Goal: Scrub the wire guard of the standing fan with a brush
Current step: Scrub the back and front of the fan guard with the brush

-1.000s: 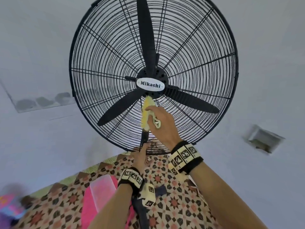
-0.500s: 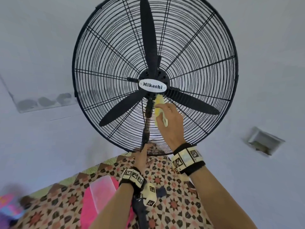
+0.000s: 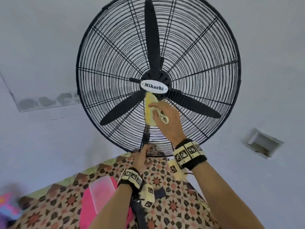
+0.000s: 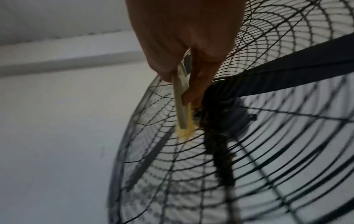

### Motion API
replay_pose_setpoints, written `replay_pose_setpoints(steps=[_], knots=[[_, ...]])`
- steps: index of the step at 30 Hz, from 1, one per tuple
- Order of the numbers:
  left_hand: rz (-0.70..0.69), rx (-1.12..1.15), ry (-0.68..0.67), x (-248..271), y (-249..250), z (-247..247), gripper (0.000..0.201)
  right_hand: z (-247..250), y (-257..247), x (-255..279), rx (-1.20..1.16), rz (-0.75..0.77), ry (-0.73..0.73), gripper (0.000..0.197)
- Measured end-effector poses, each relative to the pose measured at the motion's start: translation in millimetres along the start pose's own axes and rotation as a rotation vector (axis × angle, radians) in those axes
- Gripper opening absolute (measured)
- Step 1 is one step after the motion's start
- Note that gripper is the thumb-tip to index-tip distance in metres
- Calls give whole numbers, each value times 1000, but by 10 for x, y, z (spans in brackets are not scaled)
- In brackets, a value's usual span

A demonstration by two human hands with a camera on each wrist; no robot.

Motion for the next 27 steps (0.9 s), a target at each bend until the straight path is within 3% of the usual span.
replay_pose_setpoints(steps=[3, 5, 8, 12, 14, 16, 18, 20, 21, 25, 27], knots=[[7, 25, -9, 10, 3, 15, 26, 3, 43, -40, 106, -83, 92, 25], [27, 21, -18, 45, 34, 0, 22, -59, -29, -60, 153, -56, 121, 25], [25, 21, -30, 27, 43, 20, 24, -103, -76, -110, -6, 15, 28, 23], [18, 19, -40, 44, 51, 32, 15, -27, 33, -147, 163, -79, 95, 24], [15, 14, -47, 85, 94, 13, 11, -38, -8, -138, 229, -48, 135, 24], [13, 10, -38, 55, 105, 16, 11, -51, -63, -127, 101, 4, 117, 21], [1, -25, -30, 60, 87, 55, 14, -98, -57, -74, -9, 12, -13, 20], [-53, -104, -68, 66, 61, 79, 8, -131, 16, 9, -2, -3, -120, 21], [-92, -151, -97, 63, 44, 90, 15, -123, 60, 60, 10, -15, -118, 21], [-283, -434, -98, 107, 119, 142, 34, -28, 113, 195, 151, -86, 129, 17], [-211, -425, -100, 28, 94, 157, 44, -73, 45, 210, 108, -85, 180, 17]])
Point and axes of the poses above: each hand's wrist, its own x-axis away from the middle knuckle, its own z-axis out of the back of the hand, y = z × x, the point moved 3 cm from there along -x, towards the middle knuckle, and after that the axes turned 6 degrees about -x, right-handed, at the moved point
